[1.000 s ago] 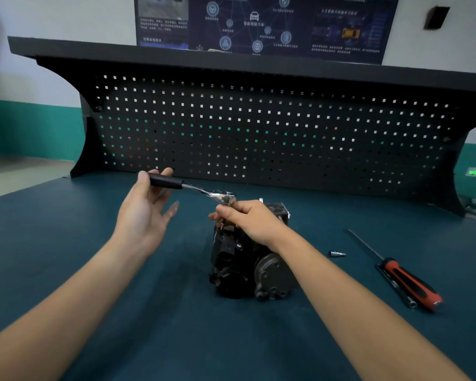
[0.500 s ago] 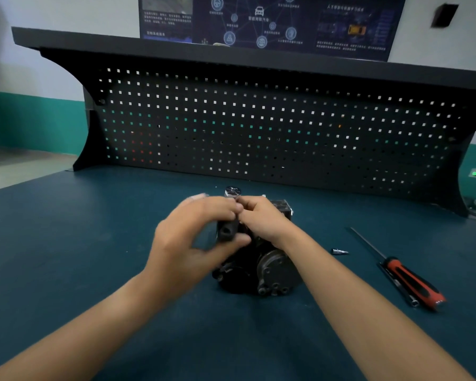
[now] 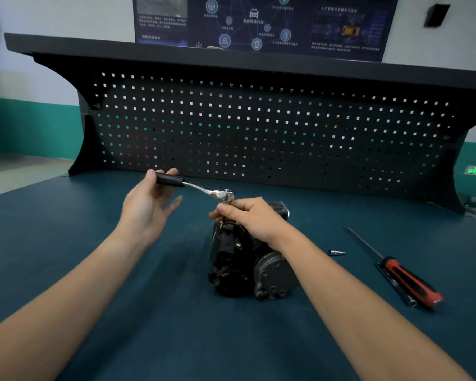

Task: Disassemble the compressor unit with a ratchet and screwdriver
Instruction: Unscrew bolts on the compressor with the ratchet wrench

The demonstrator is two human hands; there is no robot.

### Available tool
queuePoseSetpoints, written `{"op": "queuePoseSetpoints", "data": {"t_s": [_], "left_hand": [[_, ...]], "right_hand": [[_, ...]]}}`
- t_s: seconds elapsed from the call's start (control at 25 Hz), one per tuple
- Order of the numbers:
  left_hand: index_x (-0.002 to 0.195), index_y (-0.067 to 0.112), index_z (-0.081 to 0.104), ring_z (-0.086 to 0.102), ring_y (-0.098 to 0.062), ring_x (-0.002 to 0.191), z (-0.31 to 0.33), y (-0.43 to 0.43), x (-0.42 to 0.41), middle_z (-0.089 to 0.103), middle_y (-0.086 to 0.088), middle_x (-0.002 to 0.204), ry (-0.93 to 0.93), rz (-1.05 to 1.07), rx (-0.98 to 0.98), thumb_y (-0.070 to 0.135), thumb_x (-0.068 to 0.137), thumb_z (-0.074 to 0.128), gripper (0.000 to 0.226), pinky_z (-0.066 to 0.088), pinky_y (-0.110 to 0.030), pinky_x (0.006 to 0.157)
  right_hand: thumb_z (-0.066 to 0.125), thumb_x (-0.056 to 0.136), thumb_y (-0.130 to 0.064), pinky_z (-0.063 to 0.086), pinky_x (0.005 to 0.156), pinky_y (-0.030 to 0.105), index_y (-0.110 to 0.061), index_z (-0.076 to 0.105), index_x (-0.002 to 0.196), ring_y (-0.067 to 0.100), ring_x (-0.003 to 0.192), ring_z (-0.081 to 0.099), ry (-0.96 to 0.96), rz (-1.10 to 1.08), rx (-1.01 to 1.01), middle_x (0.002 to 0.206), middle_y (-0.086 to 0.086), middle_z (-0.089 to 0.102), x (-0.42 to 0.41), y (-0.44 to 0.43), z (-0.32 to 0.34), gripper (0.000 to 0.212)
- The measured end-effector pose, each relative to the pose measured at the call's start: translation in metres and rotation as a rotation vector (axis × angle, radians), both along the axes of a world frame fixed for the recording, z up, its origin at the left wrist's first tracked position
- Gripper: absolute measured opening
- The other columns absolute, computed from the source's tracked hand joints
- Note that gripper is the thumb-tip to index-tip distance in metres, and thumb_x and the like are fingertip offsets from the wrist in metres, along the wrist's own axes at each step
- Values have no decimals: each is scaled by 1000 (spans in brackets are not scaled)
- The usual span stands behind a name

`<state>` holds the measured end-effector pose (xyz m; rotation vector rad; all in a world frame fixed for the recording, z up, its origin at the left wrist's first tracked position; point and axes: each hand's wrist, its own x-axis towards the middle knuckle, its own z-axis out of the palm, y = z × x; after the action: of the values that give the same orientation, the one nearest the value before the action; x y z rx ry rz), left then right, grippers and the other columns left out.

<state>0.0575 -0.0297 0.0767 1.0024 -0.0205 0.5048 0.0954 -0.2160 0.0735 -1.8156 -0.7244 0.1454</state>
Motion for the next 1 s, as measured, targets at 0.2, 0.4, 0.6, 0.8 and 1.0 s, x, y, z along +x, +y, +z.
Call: {"op": "queuePoseSetpoints", "data": {"t_s": [0.2, 0.4, 0.6, 0.8, 1.0], "left_hand": [[88, 24, 51, 66, -12, 89, 0, -16, -30, 71, 9, 91, -344, 225, 209, 32, 91, 55, 10, 53, -29, 77], [92, 26, 54, 64, -8, 100, -24, -50, -71, 65, 22, 107, -793, 359, 919, 37, 81, 69, 22, 49, -25, 88], [94, 34, 58, 65, -8, 99, -18, -36, -61, 70, 18, 100, -641, 381, 621, 31, 85, 64, 11, 49, -22, 87], [92, 23, 52, 62, -9, 94, 5, -6, -14, 66, 8, 104, -95, 74, 54, 24, 102, 36, 18, 40, -35, 88], [90, 28, 49, 61, 0, 91, -2, -23, -34, 69, 17, 91, -326, 369, 348, 22, 96, 49, 9, 46, -25, 82]], "right_hand": [[64, 87, -27, 46, 69, 8, -2, 70, 97, 1, 69, 59, -20, -120, 34, 77, -1, 68, 2, 2, -2, 27], [67, 84, -9, 47, 69, 11, -14, 69, 81, -4, 65, 59, -63, -91, 96, 74, -8, 69, 0, 2, -3, 6], [70, 82, -22, 45, 76, 15, -14, 74, 89, 0, 74, 58, 1, -108, 89, 76, -7, 68, 0, 1, -3, 11], [64, 87, -24, 46, 89, 22, -10, 71, 102, 4, 81, 59, 63, -24, 51, 85, -2, 69, 0, 1, 0, 22], [61, 89, -31, 43, 65, 5, -6, 73, 90, -8, 63, 56, -66, -126, -18, 72, -10, 66, 1, 3, -3, 28]]}}
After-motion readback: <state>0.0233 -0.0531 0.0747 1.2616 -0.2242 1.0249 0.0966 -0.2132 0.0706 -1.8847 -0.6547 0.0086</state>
